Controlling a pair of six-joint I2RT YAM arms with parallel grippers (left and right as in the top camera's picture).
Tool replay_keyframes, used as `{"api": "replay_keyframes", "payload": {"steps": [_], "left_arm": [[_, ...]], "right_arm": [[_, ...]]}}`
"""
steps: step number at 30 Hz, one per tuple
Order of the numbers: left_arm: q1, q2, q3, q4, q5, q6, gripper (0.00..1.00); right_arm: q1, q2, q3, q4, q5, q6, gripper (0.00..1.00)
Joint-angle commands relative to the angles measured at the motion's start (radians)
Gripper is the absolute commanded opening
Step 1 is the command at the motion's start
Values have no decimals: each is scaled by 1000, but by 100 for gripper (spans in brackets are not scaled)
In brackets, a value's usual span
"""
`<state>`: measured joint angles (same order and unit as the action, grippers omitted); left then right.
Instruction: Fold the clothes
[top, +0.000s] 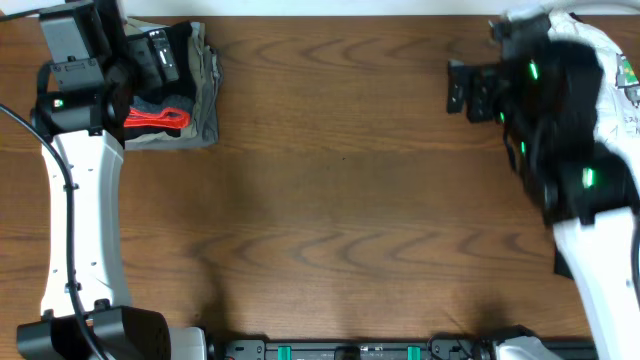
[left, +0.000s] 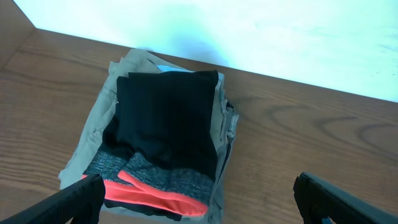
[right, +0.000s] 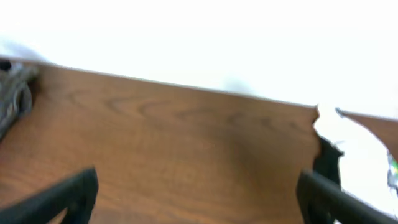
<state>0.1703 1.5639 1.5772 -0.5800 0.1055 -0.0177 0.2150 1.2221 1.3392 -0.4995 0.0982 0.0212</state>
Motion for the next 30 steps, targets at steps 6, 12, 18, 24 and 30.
{"api": "replay_keyframes", "payload": {"steps": [6, 12, 18, 24, 30], "left_arm": [[3, -2, 3, -3, 6, 18, 98], [3, -2, 3, -3, 6, 18, 98], [3, -2, 3, -3, 6, 18, 98], [3, -2, 3, -3, 6, 18, 98], [3, -2, 3, -3, 6, 18, 98]], "right_arm": [[-34, -374, -599, 440, 33, -12, 99], [-57, -595, -993, 675, 9, -11, 99], [-71, -728, -1200, 779, -58, -11, 99], [-119, -826, -1288, 772, -125, -11, 99], [-175, -928, -1334, 684, -188, -8, 99]]}}
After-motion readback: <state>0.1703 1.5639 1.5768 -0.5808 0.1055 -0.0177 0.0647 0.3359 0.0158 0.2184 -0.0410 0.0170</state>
